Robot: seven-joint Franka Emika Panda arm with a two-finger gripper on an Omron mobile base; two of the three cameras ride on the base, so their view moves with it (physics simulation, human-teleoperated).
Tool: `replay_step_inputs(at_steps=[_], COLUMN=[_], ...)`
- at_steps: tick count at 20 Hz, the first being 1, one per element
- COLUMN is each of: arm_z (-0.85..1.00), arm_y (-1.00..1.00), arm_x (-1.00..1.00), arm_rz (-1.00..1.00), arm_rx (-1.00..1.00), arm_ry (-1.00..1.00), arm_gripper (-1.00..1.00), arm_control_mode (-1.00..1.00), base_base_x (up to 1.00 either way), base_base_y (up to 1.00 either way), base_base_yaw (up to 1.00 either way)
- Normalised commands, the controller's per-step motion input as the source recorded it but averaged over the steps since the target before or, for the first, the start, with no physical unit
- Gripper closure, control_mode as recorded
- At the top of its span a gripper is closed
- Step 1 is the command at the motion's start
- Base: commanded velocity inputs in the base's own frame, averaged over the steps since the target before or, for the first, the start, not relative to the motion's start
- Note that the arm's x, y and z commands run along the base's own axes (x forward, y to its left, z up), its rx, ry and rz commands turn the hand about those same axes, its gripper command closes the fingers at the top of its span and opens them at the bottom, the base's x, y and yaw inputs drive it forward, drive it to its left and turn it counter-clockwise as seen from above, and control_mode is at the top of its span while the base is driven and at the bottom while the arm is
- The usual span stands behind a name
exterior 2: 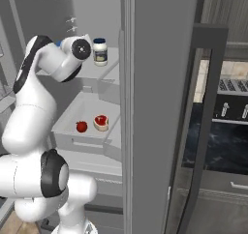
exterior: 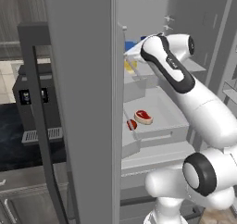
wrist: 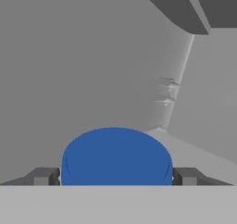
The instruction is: Place the mayonnaise and mayonnaise from the counter to the top shelf of the fridge. If the existing items in the fridge are on the top shelf, move them to other shelves.
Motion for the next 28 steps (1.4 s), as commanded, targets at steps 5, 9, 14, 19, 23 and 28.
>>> replay_step_inputs(at_steps=[5, 9, 14, 19, 23, 28], arm_z=[-0.14, -0.25, -0.23, -0.26, -0.37, -0.27], arm_y=[0.00, 0.02, 0.00, 0.02, 0.00, 0.04], arm_x=[0.74, 0.66, 0.57, 0.52, 0.12, -0.43], arm_rz=[-0.06, -0.06, -0.05, -0.06, -0.02, 0.00], arm_rx=[0.00, 0.00, 0.00, 0.00, 0.00, 0.00], arm_ry=[0.00, 0.01, 0.01, 0.00, 0.00, 0.00], arm_gripper=[1.00, 1.00, 1.00, 1.00, 1.00, 1.00], arm_control_mode=[-1.00, -1.00, -1.00, -1.00, -1.00, -1.00], base_base_x=[0.00, 0.00, 0.00, 0.00, 0.00, 0.00], base_base_y=[0.00, 0.00, 0.00, 0.00, 0.00, 0.00], base_base_yaw=[0.00, 0.00, 0.00, 0.00, 0.00, 0.00])
